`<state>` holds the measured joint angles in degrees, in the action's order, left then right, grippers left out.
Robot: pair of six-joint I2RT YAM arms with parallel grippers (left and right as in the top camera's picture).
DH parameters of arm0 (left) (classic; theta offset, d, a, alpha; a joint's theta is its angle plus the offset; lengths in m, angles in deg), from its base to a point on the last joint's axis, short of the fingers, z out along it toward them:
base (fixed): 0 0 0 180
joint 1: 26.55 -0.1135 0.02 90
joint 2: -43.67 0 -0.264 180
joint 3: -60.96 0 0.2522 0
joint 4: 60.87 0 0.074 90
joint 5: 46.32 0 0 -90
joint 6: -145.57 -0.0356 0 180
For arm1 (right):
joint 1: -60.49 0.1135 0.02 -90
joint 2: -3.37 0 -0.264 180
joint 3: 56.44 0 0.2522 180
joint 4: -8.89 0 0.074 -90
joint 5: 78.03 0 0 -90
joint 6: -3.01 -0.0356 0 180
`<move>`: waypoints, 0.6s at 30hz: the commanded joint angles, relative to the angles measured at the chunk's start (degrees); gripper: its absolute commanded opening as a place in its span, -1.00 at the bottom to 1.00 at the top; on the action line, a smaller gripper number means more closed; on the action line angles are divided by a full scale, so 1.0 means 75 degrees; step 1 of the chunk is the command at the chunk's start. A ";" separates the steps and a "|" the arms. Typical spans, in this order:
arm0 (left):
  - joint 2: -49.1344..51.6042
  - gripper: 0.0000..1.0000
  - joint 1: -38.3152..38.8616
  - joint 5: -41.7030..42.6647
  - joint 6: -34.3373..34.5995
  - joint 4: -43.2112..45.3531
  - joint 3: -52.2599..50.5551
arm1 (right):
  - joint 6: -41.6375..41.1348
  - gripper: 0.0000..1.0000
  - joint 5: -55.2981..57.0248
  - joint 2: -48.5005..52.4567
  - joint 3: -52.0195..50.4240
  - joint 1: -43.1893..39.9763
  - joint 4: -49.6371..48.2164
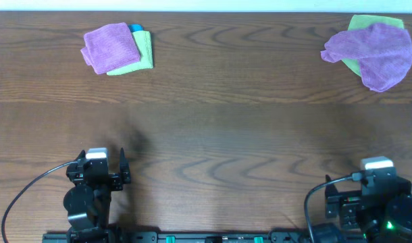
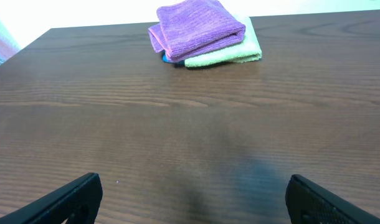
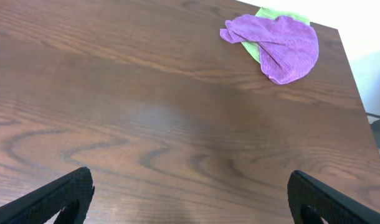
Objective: Fold the cloth
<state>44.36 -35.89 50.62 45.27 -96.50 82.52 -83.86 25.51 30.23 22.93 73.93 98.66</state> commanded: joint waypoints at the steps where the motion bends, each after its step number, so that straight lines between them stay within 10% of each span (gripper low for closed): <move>1: -0.0058 0.90 -0.0050 0.0023 0.0064 0.0029 -0.0181 | -0.0122 0.99 0.0000 -0.0329 0.0082 -0.0137 -0.0087; 18: -0.0058 0.90 -0.0050 0.0023 0.0064 0.0029 -0.0181 | -0.0125 0.98 -0.0755 -0.3518 0.0204 -0.1343 -0.1020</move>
<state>44.36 -35.92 50.59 45.27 -96.46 82.52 -84.01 20.53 3.78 24.17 65.18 90.95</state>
